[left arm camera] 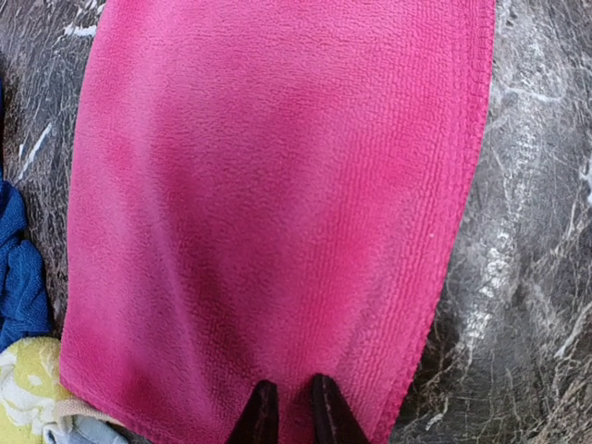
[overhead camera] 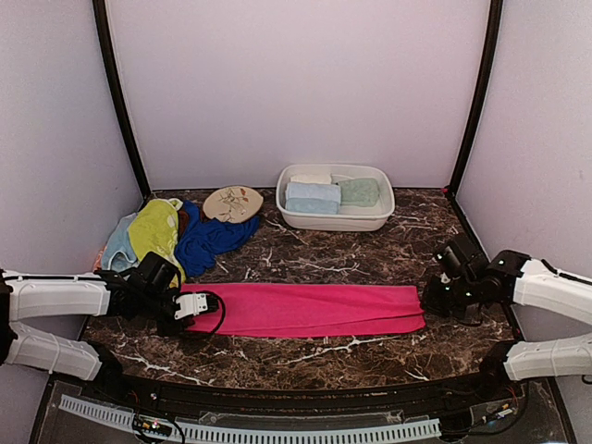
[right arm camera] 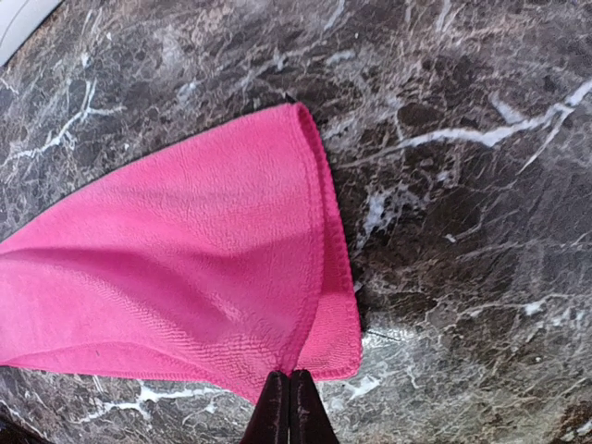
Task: Roll the towels
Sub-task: Adjust the towel at the center of the board, then pick up the towel from the center of the board.
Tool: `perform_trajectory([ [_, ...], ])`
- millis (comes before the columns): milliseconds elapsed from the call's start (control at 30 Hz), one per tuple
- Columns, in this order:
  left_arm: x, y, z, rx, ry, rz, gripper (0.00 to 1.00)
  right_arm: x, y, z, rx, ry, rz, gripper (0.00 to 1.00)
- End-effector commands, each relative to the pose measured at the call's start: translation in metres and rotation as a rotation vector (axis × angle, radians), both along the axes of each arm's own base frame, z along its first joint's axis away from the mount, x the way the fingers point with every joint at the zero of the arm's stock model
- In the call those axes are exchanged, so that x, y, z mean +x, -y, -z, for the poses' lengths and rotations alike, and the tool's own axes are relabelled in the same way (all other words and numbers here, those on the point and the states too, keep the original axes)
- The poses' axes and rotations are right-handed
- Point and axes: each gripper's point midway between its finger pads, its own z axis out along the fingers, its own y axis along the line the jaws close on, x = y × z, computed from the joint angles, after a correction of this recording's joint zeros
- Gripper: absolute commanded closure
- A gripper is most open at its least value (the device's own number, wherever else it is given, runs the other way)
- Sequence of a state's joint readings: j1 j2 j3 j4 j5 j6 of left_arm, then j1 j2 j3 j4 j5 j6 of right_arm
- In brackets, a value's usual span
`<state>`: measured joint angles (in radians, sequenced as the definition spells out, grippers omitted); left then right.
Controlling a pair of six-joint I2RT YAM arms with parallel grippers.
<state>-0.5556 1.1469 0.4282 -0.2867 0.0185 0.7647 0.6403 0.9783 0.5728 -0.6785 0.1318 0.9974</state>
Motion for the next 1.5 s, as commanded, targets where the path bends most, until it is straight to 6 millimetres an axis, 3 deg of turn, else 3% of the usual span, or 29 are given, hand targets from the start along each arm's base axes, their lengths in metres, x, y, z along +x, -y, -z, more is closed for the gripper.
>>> perform_trajectory([
  [0,-0.012,-0.017,0.018,0.080,-0.016,0.014,0.86,0.005,0.022,-0.020,-0.092,0.031,0.030,1.00],
  [300,-0.014,-0.021,0.021,0.098,-0.007,0.020,0.89,0.000,0.035,-0.011,-0.144,0.002,0.035,1.00],
  [467,-0.012,-0.020,0.018,0.095,-0.008,0.017,0.91,-0.013,0.031,0.011,-0.135,-0.068,-0.007,1.00],
  [567,-0.008,-0.017,0.012,0.086,-0.001,0.008,0.92,-0.020,0.022,0.019,-0.100,-0.089,-0.021,0.82],
  [633,-0.004,-0.014,0.004,0.072,0.000,-0.001,0.93,-0.023,0.018,0.020,-0.088,-0.091,-0.037,0.77],
  [767,-0.002,-0.003,-0.016,0.021,-0.005,0.004,0.96,-0.012,0.032,-0.011,-0.188,-0.042,-0.039,0.68],
  [900,-0.008,0.006,-0.032,-0.026,-0.038,0.036,0.97,0.020,0.039,-0.062,-0.283,0.063,-0.046,0.66],
  [1000,-0.009,0.011,-0.036,-0.046,-0.056,0.038,0.98,0.045,0.017,-0.070,-0.247,0.094,-0.086,0.68],
  [1133,0.002,0.022,-0.041,-0.101,-0.045,0.005,0.98,0.068,-0.020,-0.037,-0.150,0.064,-0.140,0.75],
  [1267,0.019,0.031,-0.040,-0.144,-0.040,-0.065,0.97,0.085,-0.035,0.000,-0.095,0.030,-0.144,0.81],
  [1467,0.028,0.015,-0.010,-0.047,-0.010,-0.120,0.98,0.097,-0.020,0.045,-0.094,-0.028,-0.089,0.89],
])
